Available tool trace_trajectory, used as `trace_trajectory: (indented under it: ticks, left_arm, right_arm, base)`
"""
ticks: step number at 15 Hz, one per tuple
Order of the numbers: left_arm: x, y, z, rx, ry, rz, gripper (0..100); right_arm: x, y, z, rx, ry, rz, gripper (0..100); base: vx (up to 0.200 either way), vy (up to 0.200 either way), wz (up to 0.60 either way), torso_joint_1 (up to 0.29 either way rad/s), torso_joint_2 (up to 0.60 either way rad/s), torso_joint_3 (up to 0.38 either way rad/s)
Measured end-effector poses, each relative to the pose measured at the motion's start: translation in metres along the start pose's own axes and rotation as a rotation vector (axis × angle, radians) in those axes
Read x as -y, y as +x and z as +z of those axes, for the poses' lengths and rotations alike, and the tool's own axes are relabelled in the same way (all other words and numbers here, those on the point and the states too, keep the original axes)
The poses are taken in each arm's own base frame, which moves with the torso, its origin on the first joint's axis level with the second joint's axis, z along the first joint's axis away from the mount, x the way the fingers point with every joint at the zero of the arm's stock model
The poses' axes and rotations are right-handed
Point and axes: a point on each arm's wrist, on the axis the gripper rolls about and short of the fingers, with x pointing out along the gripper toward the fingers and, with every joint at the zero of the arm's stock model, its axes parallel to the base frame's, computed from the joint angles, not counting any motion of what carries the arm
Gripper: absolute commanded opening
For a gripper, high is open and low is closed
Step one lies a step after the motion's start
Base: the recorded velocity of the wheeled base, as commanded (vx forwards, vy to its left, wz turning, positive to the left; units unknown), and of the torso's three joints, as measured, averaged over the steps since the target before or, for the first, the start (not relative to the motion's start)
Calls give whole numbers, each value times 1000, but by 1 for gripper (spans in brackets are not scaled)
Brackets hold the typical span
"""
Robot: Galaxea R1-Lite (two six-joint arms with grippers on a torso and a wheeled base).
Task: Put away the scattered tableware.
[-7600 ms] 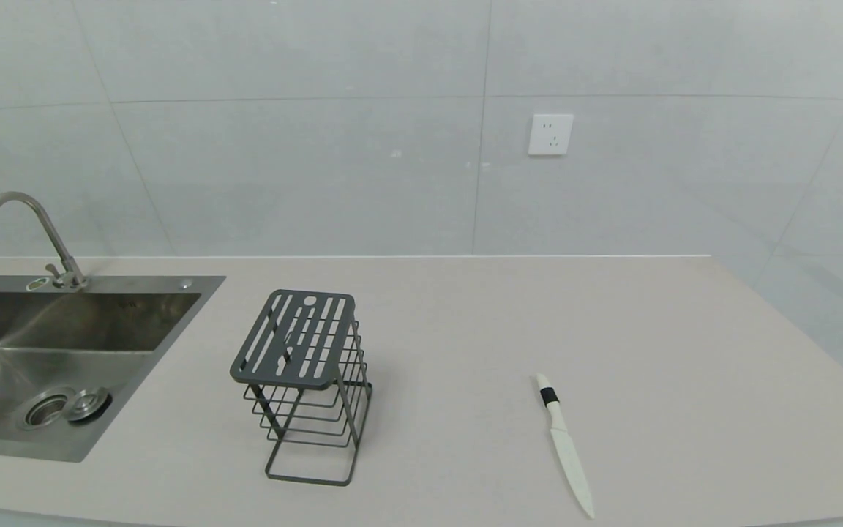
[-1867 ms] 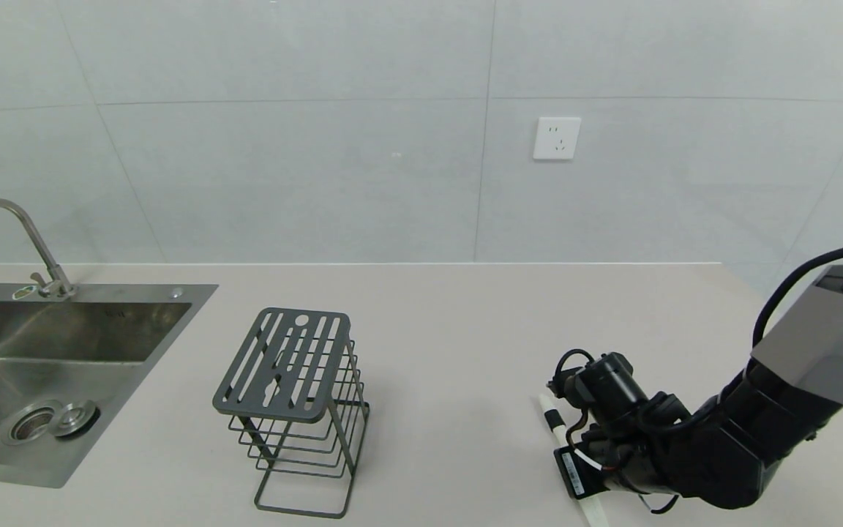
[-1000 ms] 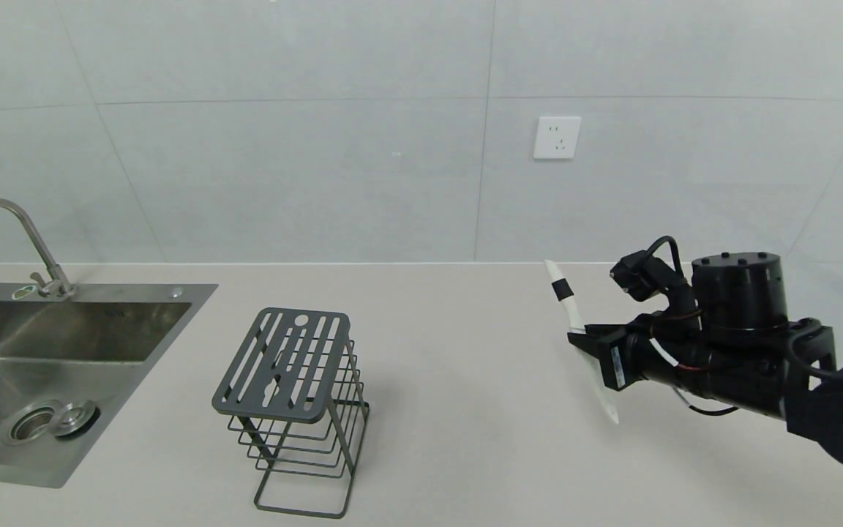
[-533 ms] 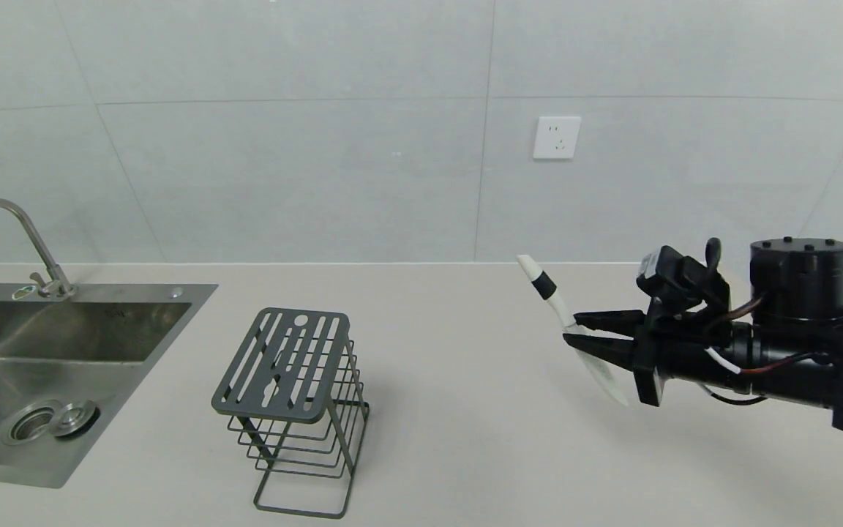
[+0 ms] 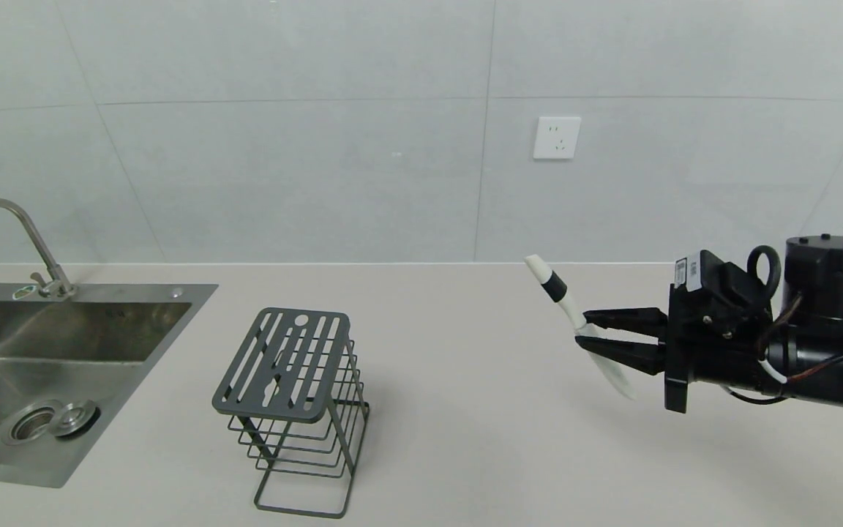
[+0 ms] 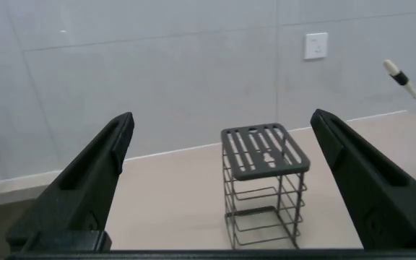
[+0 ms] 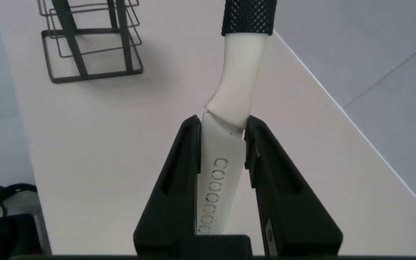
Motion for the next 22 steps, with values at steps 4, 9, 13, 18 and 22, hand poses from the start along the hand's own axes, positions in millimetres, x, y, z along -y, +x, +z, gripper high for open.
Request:
trace_trajectory:
  ticks: [4, 9, 13, 18, 22]
  left_arm:
    - [-6, 36, 19, -92, 22, -267, 100]
    - [-8, 96, 32, -189, -28, -502, 100]
    - [-1, 150, 25, -182, -57, -645, 100]
    - [17, 196, -1, -253, -190, -735, 100]
    - [32, 227, -9, -274, -254, -782, 100]
  right_arm:
    - [-6, 4, 11, 43, -27, 31, 0]
    - [-12, 5, 21, 79, -36, 64, 0]
    - [-19, 12, 38, 167, -26, 88, 0]
    - [-21, 15, 47, 224, -24, 89, 0]
    - [-20, 17, 51, 244, -40, 85, 0]
  base:
    - [0, 0, 0, 0, 0, 0]
    - [0, 0, 0, 0, 0, 0]
    - [0, 0, 0, 0, 0, 0]
    - [0, 0, 0, 0, 0, 0]
    - [0, 0, 0, 0, 0, 0]
